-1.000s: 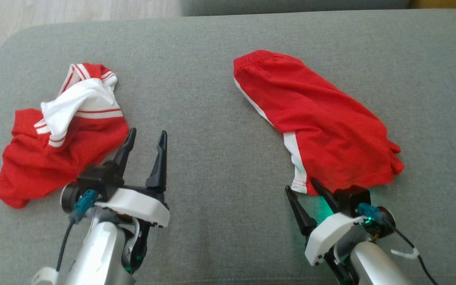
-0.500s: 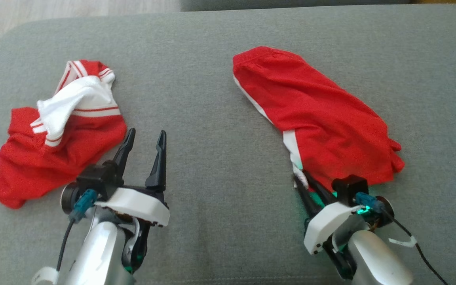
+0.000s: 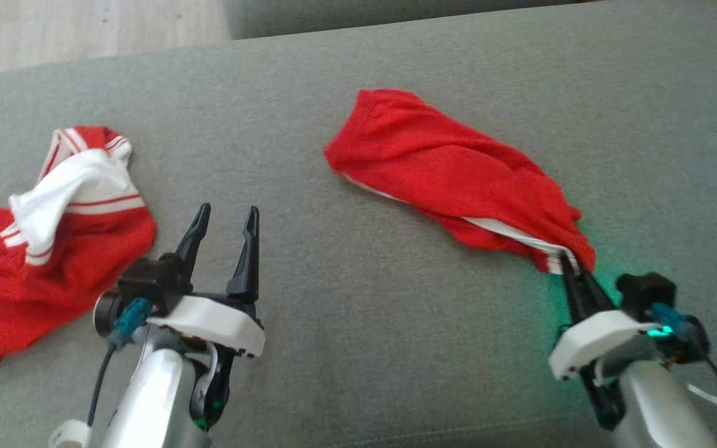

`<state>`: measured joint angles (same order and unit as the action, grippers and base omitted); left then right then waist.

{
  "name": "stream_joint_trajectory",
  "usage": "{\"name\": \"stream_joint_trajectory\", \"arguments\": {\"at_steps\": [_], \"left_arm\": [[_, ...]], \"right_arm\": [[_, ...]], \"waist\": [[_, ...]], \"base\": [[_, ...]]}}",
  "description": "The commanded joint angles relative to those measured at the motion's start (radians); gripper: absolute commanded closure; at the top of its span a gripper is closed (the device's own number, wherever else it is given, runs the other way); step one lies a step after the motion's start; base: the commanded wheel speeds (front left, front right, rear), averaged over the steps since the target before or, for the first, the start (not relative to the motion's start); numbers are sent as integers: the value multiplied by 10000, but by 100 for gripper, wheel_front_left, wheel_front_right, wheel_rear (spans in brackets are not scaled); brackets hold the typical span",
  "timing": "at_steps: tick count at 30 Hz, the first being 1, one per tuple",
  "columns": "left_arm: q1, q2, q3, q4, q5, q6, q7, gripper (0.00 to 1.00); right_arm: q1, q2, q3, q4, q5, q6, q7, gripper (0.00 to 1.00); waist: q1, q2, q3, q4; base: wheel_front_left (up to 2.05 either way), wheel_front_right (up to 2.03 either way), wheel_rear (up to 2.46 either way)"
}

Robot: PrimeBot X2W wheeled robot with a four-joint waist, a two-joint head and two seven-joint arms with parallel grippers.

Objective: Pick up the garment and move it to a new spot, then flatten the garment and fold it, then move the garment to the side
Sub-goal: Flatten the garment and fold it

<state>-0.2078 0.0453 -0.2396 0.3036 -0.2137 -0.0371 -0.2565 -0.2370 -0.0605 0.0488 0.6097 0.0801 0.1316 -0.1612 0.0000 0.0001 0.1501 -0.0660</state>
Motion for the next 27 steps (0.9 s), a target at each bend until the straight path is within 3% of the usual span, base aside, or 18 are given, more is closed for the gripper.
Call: {"name": "stream_joint_trajectory", "arguments": {"at_steps": [1, 6, 13, 27], "left_arm": [[-286, 49, 353, -249, 70, -62, -53, 0], [-349, 49, 248, -165, 157, -225, -53, 0], [-905, 91, -427, 591, 602, -709, -53, 0], [-4778, 1098, -2839, 4707, 2329, -929, -53, 0]], "right_arm": [[77, -153, -166, -499, -133, -9, 16, 100], [183, -171, -559, -887, -154, -9, 210, 100], [242, -105, -350, -1405, -56, -9, 495, 100], [-507, 24, 121, -1991, 176, -9, 559, 100]], "waist": [[0, -1, -54, -200], [0, -1, -52, -405], [0, -1, 161, -684], [0, -1, 1635, -1552]], "base": [[0, 0, 0], [0, 0, 0], [0, 0, 0], [0, 0, 0]]}}
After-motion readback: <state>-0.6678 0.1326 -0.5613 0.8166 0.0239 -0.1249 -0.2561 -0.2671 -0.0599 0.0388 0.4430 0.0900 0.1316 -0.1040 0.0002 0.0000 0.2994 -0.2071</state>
